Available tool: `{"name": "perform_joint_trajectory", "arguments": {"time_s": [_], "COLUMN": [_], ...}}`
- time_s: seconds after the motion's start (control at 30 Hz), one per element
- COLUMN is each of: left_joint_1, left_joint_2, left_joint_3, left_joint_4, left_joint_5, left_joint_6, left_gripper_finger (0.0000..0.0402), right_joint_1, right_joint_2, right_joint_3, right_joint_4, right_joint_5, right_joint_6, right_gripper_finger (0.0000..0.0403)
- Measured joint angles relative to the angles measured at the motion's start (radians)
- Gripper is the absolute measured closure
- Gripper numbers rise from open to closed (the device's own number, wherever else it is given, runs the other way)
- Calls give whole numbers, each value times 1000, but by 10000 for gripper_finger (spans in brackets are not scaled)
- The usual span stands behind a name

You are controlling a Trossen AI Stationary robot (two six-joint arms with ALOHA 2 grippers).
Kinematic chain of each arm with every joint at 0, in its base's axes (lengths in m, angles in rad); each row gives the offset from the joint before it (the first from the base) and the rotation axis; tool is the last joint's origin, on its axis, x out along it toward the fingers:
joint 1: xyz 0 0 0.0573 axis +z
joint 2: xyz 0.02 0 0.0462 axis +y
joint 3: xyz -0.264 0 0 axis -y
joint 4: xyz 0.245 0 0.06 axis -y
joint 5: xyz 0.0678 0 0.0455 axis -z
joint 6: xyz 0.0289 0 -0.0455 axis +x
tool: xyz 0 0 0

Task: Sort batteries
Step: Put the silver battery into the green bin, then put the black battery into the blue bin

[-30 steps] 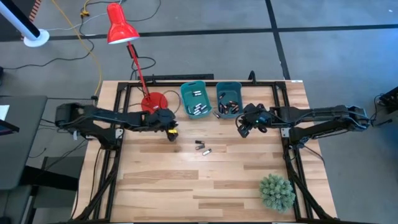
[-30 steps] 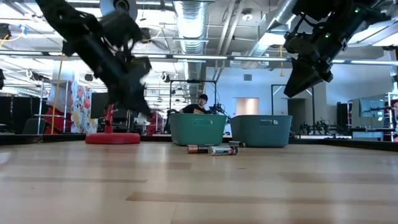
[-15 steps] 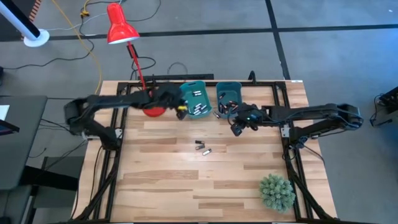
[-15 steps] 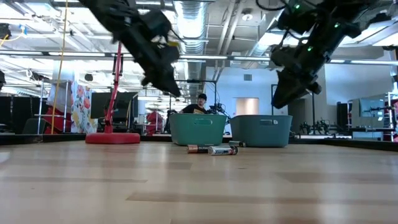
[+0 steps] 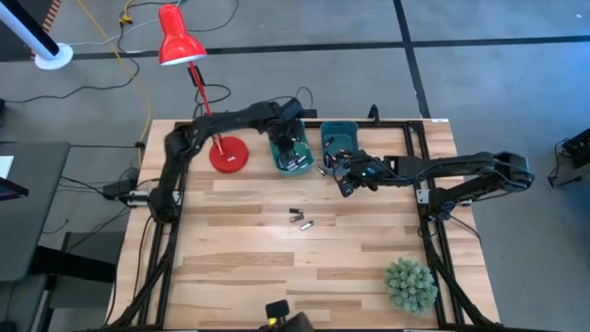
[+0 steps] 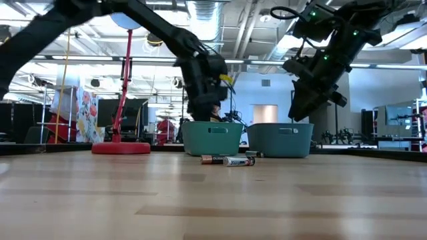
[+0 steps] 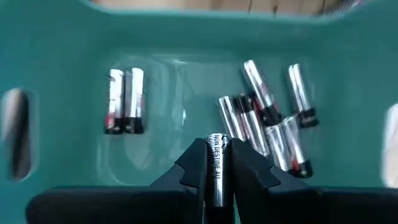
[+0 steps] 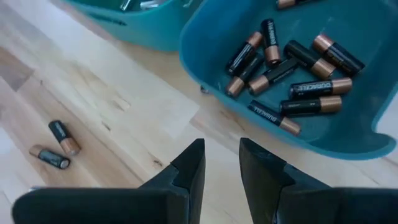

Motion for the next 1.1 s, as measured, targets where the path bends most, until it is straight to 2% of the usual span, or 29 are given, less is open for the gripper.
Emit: {"name": "perform_joint_trajectory", "arguments": {"time_s": [0.13,0.27,0.47,0.63,0.83,1.1], "left_joint_1": [-2,-2,-2,-2,-2,-2], "left_joint_2": [86,105,100,100,100,84], "left_joint_3": [82,104,104,104,120,236], "left_joint_4": [-44,-44,-31,-24,-30,-109], "left_joint_5": [-1,-2,-7,-11,-11,-11], "left_joint_6": [23,11,-1,-22,-11,-77], "left_gripper_finger": [359,352,267,231,221,230], "right_joint_1": [-11,-11,-17,-24,-24,-23], "right_joint_2": [-1,-1,-1,-1,-1,-1], "right_joint_3": [0,0,0,0,0,0], "right_joint_4": [0,0,0,0,0,-1], "right_joint_5": [0,1,1,5,5,4], "right_joint_6": [6,21,21,21,20,17], "right_gripper_finger": [285,285,285,285,285,285]}}
